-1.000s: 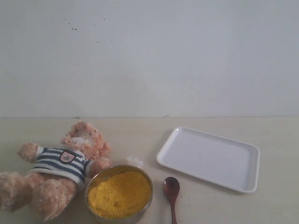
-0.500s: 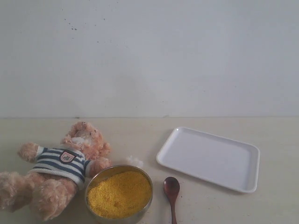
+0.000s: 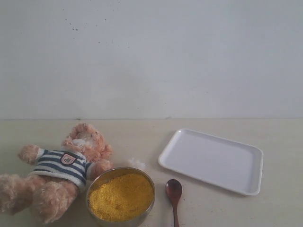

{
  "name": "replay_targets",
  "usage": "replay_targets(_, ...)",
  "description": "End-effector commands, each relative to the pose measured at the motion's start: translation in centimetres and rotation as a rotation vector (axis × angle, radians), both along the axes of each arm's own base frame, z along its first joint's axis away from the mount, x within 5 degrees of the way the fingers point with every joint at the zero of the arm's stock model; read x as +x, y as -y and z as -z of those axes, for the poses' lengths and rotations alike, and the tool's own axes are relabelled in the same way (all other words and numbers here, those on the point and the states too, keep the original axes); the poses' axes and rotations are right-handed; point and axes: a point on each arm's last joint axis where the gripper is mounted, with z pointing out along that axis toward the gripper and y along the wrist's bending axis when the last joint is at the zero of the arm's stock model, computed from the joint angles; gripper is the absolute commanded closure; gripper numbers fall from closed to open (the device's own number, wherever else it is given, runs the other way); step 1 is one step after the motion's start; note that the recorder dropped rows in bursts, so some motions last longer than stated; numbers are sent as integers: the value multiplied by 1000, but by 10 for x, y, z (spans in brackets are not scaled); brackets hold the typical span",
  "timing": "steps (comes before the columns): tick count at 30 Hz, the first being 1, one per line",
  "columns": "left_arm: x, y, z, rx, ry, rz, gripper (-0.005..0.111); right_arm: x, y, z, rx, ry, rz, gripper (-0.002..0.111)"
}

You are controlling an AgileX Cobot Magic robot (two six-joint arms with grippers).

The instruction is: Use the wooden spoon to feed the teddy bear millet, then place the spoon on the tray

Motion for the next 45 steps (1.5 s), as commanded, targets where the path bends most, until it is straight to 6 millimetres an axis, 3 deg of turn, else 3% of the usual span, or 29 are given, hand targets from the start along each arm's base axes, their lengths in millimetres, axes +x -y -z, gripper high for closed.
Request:
replay_targets(1,18,12,-25,227,-136,133,103,0,0,-1,1,11,-1,108)
replay_targets(7,83,32,-46,495,-480,259,103,0,0,-1,1,11,-1,108)
replay_targets(11,138,43,-62,721,-502,327,103,0,0,-1,1,11,-1,108)
replay_targets(14,176,38,-75,797,-559,325,103,0,0,-1,1,11,-1,108)
replay_targets(17,204,27,-72,827,-689,354,103,0,0,-1,1,11,-1,108)
replay_targets(21,227,10,-55,799,-773,413,103,0,0,-1,1,11,-1,108)
replay_targets(26,247,1,-36,567,-642,549,103,0,0,-1,1,11,-1,108)
replay_targets(36,266,-23,21,415,-727,684,101,0,0,-1,1,11,-1,108)
replay_targets(40,271,-23,35,406,-738,701,80,0,0,-1,1,11,-1,108)
replay_targets(45,279,-27,50,392,-762,649,29,0,0,-1,1,11,-1,108)
